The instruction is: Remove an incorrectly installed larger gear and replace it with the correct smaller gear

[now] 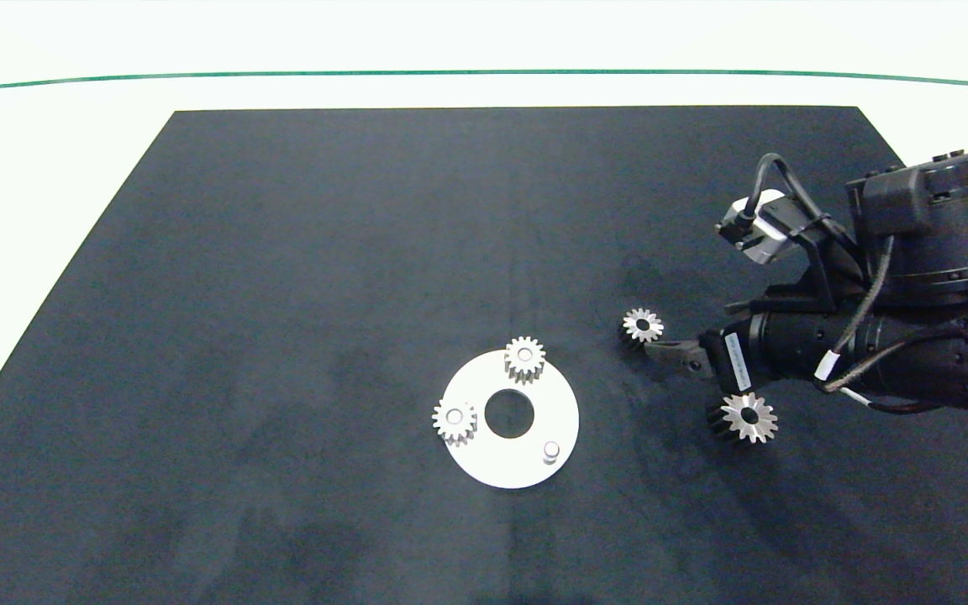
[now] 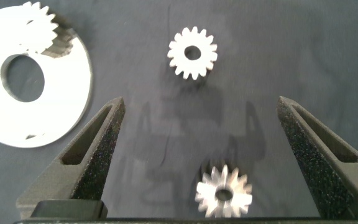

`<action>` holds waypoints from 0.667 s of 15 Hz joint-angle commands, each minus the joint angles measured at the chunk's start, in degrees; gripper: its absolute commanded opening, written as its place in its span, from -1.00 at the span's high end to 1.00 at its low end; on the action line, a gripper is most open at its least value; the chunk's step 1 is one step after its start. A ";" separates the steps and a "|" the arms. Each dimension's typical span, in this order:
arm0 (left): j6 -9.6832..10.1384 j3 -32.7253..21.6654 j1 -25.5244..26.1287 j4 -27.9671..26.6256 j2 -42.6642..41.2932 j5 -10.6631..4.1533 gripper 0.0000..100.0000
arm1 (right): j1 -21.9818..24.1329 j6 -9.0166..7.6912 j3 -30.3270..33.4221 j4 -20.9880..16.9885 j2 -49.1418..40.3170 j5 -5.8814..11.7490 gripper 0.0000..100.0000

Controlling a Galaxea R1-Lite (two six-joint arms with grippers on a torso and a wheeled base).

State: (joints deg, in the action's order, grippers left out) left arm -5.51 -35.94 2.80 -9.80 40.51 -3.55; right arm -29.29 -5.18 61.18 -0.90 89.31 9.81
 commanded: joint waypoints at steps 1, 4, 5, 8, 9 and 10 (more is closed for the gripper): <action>-0.03 -0.01 0.01 -0.04 -0.34 -0.06 0.68 | 0.38 -0.18 1.75 0.11 4.65 -0.41 -1.00; -0.03 -0.01 0.01 -0.04 -0.34 -0.06 0.68 | 0.38 -0.09 2.71 0.29 6.58 -1.38 -1.00; -0.03 -0.01 0.01 -0.04 -0.43 -0.06 0.68 | 0.47 -0.09 3.42 0.37 7.37 -1.55 -1.00; -0.03 -0.01 0.10 -0.04 -0.43 -0.06 0.68 | 1.43 0.00 5.96 0.46 9.66 -1.64 -1.00; -0.03 -0.01 0.10 0.05 -0.43 -0.06 0.68 | 1.61 0.00 6.32 0.46 10.27 -1.64 -1.00; -0.03 -0.01 0.10 0.05 -0.43 -0.06 0.68 | 1.61 -0.09 6.58 0.55 10.80 -1.55 -1.00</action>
State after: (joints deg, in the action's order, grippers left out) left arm -5.51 -35.94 2.89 -9.73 40.09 -3.55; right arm -27.83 -5.17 67.33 -0.38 98.67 8.13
